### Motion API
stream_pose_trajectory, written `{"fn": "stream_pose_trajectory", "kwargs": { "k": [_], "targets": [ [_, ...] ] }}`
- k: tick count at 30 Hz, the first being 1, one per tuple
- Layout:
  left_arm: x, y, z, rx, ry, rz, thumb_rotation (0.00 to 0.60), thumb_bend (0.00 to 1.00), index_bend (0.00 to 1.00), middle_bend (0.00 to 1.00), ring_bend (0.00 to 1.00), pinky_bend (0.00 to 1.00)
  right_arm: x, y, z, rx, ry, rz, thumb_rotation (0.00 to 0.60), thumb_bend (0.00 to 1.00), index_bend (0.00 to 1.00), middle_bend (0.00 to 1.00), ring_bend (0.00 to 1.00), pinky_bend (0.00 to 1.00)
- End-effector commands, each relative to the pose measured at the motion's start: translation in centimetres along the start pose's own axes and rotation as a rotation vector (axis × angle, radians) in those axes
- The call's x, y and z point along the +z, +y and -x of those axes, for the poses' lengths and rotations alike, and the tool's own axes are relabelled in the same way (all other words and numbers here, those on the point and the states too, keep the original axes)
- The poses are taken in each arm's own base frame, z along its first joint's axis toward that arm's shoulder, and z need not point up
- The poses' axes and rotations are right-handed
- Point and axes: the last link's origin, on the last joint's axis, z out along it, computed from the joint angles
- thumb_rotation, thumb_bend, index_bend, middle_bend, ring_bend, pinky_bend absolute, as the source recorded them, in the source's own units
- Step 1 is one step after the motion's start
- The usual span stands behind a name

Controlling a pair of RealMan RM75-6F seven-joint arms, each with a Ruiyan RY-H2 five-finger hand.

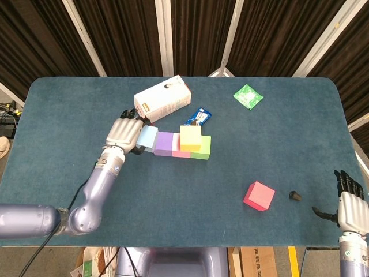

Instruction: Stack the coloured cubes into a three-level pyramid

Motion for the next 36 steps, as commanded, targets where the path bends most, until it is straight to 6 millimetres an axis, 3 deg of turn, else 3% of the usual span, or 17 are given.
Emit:
{"fn": "stream_pose_trajectory", "kwargs": {
  "k": [1,9,20,36],
  "targets": [
    [0.6,0.4,0.1,-0.013,0.011,-0.015,0.6,0.43,0.27,0.25,0.0,0.0,-0.5,-0.1,-0.4,-0.045,0.031,-0.04,0.6,0.09,0.0,0.0,0.0,0.0],
    [1.3,0.1,0.0,-0.038,0.04,-0.042,0.6,0.43,0.27,0.25,0.0,0.0,-1.0,-0.6,-1.0,-0.16,0.079,-0.156,0.6,0.09,0.0,0.0,0.0,0.0],
    [1.7,0.2,-0.4,-0.065,0.061,-0.052,0.6,0.43,0.27,0.25,0.0,0.0,-2.6,-3.2,-0.5,-0.326,0.121,-0.366,0.6,0.09,0.0,0.0,0.0,0.0],
    [2.2,1.7,1.1,-0.071,0.075,-0.053,0.6,0.42,0.27,0.25,0.0,0.0,-2.9,-4.2,0.7,-0.397,0.055,-0.414,0.6,0.09,0.0,0.0,0.0,0.0]
  ]
}}
